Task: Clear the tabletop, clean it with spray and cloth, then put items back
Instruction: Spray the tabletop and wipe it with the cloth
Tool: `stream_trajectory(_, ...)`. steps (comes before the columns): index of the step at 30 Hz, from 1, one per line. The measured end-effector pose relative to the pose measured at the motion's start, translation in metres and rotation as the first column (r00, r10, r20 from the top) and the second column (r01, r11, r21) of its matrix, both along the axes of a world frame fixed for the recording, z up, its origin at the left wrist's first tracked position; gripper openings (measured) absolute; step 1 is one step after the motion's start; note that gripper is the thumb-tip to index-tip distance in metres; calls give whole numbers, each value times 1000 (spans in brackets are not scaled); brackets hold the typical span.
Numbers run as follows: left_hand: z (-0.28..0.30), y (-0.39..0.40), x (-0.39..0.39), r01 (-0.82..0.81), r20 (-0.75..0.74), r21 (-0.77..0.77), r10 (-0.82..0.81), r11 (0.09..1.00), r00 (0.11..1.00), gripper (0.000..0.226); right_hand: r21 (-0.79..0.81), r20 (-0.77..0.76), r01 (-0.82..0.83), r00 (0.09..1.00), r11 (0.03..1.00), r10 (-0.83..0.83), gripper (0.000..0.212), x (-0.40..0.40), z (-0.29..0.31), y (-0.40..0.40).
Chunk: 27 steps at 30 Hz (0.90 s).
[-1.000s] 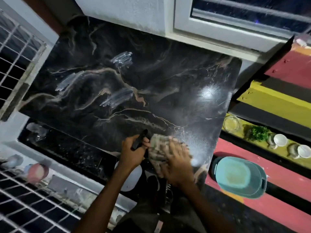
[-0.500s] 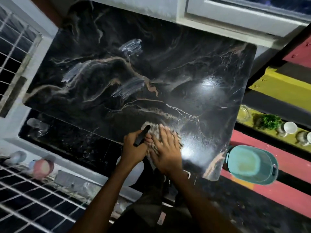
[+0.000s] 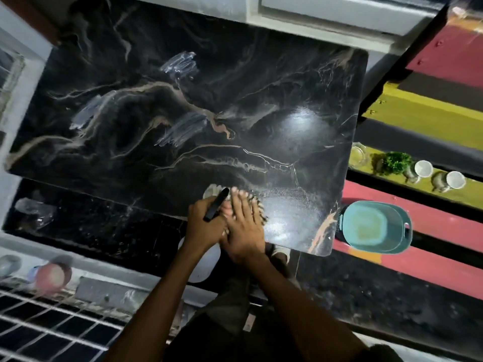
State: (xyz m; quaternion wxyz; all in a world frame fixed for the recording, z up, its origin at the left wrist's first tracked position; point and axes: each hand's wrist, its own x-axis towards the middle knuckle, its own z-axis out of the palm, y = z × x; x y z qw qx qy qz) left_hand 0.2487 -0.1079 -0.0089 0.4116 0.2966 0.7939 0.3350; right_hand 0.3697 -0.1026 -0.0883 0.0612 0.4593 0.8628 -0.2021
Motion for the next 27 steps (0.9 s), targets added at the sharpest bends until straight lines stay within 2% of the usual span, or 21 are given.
stream_trajectory(1,1,2,0,21,-22,10,-21,1000,1000,21,6,-15,-49,999,999,49,78,17,-2,-3)
stream_trajectory(3,2,6,2,28,16,-3,-28,1000,999,32,-10,30,4,1000,1000,-3,75,75,-5,-2)
stream_trajectory(5,0,10,4,22,80,-29,-19,999,997,38,31,105,157,982,987,-160,73,145,1,3)
stream_trajectory(7,-1,15,7,42,103,-17,-40,999,994,37,22,171,377,911,926,-375,69,189,13,22)
stream_trajectory(10,0,23,9,108,108,-14,-106,994,989,38,16,153,648,751,761,-643,71,168,17,65)
stream_trajectory(12,-2,27,11,136,121,-25,-132,990,984,41,44,182,733,662,679,-727,73,129,16,83)
stream_trajectory(13,-3,29,12,145,122,-28,-141,989,982,41,52,186,740,653,671,-734,73,114,14,86)
stream_trajectory(14,-3,31,13,153,120,-31,-148,988,982,41,57,174,710,685,702,-708,72,102,12,79)
stream_trajectory(17,-6,40,17,170,85,-30,-167,985,982,42,74,90,442,890,894,-447,70,88,4,31)
stream_trajectory(19,-6,47,22,189,73,-38,-186,981,980,45,65,68,322,943,945,-326,69,100,0,7)
stream_trajectory(24,-3,69,26,165,104,-37,-161,986,981,38,79,120,357,923,931,-365,67,149,1,39)
stream_trajectory(27,-1,85,29,177,107,-5,-175,984,979,33,117,123,491,855,863,-504,67,142,1,109)
